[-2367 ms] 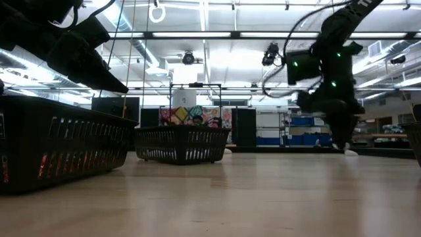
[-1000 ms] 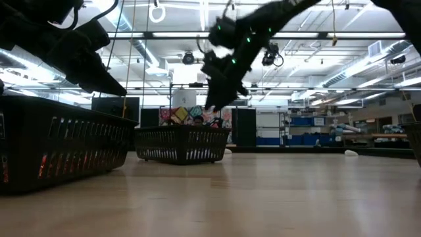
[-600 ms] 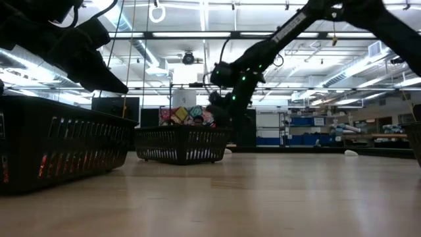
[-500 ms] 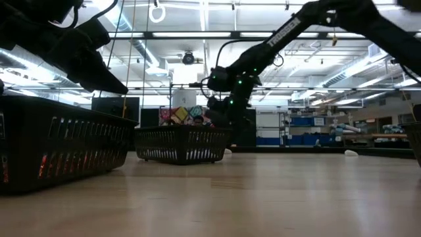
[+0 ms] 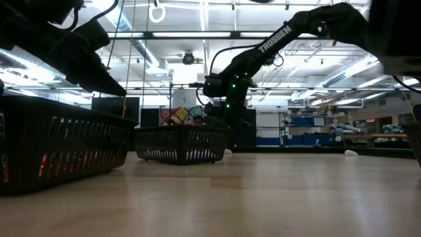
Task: Sort Halloween decoration
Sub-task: Put the white ghost toy into the middle black basket
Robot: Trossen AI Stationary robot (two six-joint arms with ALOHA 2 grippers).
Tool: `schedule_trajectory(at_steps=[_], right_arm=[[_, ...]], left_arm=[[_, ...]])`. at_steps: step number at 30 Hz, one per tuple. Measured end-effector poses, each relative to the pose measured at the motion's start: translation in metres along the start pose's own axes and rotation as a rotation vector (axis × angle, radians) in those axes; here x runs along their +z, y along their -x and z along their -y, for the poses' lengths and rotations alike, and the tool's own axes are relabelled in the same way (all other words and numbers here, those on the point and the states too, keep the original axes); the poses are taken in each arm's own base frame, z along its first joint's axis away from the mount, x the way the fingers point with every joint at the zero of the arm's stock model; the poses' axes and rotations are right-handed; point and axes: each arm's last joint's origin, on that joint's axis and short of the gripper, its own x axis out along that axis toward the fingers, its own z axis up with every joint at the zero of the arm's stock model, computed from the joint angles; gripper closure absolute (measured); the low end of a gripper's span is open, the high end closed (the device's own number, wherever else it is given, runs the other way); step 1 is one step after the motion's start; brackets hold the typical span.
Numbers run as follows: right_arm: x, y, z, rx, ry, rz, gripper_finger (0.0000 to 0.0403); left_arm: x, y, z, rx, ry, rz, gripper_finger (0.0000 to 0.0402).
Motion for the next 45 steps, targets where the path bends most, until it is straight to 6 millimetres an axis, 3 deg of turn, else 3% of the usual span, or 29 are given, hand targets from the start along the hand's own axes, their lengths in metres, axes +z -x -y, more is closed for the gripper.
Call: schedule_trajectory(at_steps=[6, 19, 27, 33, 45], right_arm=[[-0.007, 0.0, 0.0, -0.01, 0.01, -0.068, 0.0205], [-0.009, 0.001, 0.0, -0.022, 0.067, -0.088, 0.0334], [-0.013, 0.004, -0.007, -0.024, 0.097, -0.122, 0.036], [-0.026, 0.03, -0.043, 0.013, 0.166, -0.178, 0.0362], [-0.059, 0.127, -0.155, 0.276, 0.473, 0.025, 0.0352]], left_arm=[[0.0, 0.0, 0.0, 0.0, -0.001, -0.001, 0.0326], [-0.001, 0.0, 0.0, 0.002, -0.004, -0.012, 0.0326], [-0.002, 0.0, 0.0, 0.003, -0.006, -0.015, 0.0326], [-0.002, 0.0, 0.0, 0.003, -0.006, -0.015, 0.0326], [-0.002, 0.0, 0.0, 0.003, -0.006, -0.014, 0.0326]])
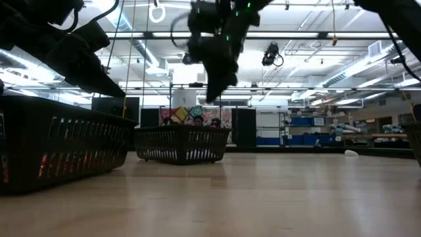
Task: Sort Halloween decoration
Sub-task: Put the white ghost toy into the middle black basket
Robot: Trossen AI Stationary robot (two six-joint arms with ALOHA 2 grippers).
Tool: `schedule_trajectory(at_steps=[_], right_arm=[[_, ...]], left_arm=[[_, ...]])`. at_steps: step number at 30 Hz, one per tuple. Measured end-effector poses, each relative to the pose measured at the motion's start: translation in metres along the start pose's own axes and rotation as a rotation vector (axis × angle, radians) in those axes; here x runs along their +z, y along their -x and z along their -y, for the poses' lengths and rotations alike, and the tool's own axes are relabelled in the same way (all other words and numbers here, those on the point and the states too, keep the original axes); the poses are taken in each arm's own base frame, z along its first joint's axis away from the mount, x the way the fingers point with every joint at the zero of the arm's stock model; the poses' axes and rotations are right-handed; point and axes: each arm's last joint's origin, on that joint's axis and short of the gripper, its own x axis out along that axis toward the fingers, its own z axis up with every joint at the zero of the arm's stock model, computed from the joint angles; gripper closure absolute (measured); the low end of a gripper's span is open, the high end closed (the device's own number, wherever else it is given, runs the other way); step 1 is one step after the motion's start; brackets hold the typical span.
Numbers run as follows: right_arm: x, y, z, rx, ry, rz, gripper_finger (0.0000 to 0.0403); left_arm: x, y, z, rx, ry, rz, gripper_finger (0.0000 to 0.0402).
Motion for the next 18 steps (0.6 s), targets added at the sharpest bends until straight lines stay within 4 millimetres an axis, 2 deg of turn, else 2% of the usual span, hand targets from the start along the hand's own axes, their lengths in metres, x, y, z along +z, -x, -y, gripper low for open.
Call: schedule_trajectory(at_steps=[4, 7, 12, 18], right_arm=[[0.007, 0.003, -0.035, 0.078, 0.162, 0.101, 0.0352], [0.009, -0.002, -0.05, 0.065, 0.197, 0.128, 0.0349], [0.001, -0.017, -0.048, 0.108, 0.173, 0.023, 0.0314], [0.0, -0.015, -0.033, 0.064, 0.14, -0.002, 0.0235]], left_arm=[[0.0, 0.0, 0.0, 0.0, 0.0, 0.0, 0.0326], [0.0, 0.0, 0.0, 0.0, 0.0, 0.0, 0.0326], [0.0, 0.0, 0.0, -0.001, 0.0, 0.0, 0.0326], [0.0, 0.0, 0.0, -0.001, 0.0, 0.0, 0.0326]])
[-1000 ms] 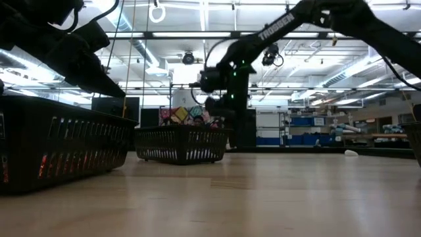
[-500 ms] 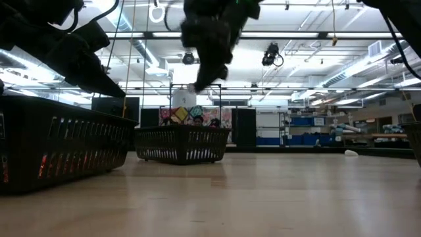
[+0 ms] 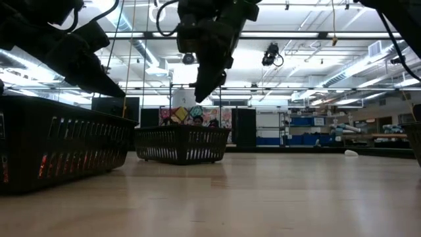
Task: Sort Halloween decoration
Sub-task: Put the white ghost toy into the middle black basket
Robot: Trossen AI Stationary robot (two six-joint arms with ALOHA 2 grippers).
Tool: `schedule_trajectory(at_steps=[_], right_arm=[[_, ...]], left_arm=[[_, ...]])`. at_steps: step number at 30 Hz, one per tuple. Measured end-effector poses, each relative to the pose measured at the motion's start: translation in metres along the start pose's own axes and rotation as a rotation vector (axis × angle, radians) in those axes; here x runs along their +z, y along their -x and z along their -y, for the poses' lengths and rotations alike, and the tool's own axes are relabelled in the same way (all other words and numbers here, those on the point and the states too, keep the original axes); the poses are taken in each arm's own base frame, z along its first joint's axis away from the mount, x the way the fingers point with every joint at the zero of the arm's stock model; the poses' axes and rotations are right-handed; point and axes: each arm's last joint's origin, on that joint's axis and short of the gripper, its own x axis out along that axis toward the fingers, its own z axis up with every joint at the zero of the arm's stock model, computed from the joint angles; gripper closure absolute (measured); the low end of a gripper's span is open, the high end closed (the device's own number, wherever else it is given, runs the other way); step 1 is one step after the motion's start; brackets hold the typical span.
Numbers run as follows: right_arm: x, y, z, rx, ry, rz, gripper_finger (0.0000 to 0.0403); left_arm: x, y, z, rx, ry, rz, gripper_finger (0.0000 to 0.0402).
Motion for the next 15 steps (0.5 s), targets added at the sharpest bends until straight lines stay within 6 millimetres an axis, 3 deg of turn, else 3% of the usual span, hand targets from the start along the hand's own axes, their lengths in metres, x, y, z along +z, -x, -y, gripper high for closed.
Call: schedule_trajectory(at_steps=[5, 11, 15], right_arm=[[-0.002, -0.004, 0.045, -0.158, -0.09, 0.014, 0.0199], [-0.011, -0.042, 0.11, -0.143, -0.277, 0.028, 0.0197], [-0.022, -0.066, 0.14, -0.146, -0.392, -0.007, 0.0199]], left_arm=[[0.0, 0.0, 0.0, 0.0, 0.0, 0.001, 0.0326], [0.0, 0.0, 0.0, 0.0, 0.0, 0.001, 0.0326], [0.0, 0.0, 0.0, 0.0, -0.001, 0.001, 0.0326]])
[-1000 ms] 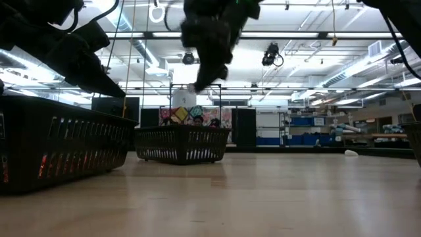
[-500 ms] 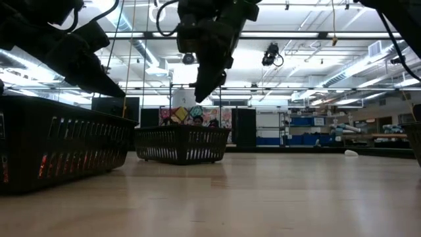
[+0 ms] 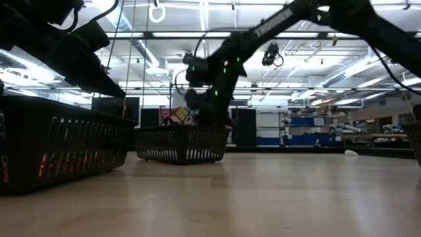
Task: Sort Halloween decoration
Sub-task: Put the white ghost toy into the middle black basket
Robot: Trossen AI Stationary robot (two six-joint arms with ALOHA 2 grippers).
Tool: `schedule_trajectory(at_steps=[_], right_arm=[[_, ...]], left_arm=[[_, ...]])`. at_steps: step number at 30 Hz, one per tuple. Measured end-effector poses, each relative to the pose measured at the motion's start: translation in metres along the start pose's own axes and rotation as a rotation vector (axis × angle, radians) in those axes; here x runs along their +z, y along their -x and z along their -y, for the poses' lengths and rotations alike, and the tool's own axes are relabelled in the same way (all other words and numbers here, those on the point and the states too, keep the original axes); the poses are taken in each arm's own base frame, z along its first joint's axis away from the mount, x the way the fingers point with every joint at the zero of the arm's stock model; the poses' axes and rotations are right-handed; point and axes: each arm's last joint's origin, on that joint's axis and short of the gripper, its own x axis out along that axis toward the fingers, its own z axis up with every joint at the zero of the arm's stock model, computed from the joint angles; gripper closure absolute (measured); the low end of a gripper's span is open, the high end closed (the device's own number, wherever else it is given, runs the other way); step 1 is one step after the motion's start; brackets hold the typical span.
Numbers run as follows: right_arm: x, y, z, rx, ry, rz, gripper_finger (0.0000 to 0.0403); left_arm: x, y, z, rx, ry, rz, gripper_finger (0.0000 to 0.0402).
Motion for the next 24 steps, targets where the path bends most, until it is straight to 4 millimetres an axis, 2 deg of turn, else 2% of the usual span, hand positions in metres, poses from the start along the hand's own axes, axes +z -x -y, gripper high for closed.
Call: schedule_trajectory(at_steps=[2, 5, 10, 12, 16, 20, 24], right_arm=[[0.004, 0.0, 0.005, -0.029, -0.002, -0.006, 0.02], [0.009, 0.005, -0.002, -0.079, 0.038, 0.008, 0.0204], [0.018, 0.024, -0.013, -0.056, 0.056, 0.001, 0.0207], [0.021, 0.03, -0.013, -0.108, 0.067, 0.011, 0.0207], [0.023, 0.034, 0.002, -0.107, 0.038, 0.005, 0.0207], [0.016, 0.031, 0.019, -0.12, -0.023, -0.044, 0.0207], [0.018, 0.031, 0.021, -0.109, -0.044, -0.027, 0.0207]], left_arm=[[0.0, 0.0, 0.0, 0.0, -0.014, 0.001, 0.0326], [0.0, 0.0, 0.0, 0.0, -0.023, 0.002, 0.0326], [0.0, 0.0, 0.0, -0.001, -0.024, 0.003, 0.0326], [0.0, 0.0, 0.0, -0.001, -0.024, 0.003, 0.0326], [0.001, 0.0, 0.0, -0.001, -0.031, 0.006, 0.0326], [0.001, 0.0, 0.0, -0.001, -0.031, 0.007, 0.0326], [0.003, 0.0, 0.0, -0.005, -0.026, 0.027, 0.0326]])
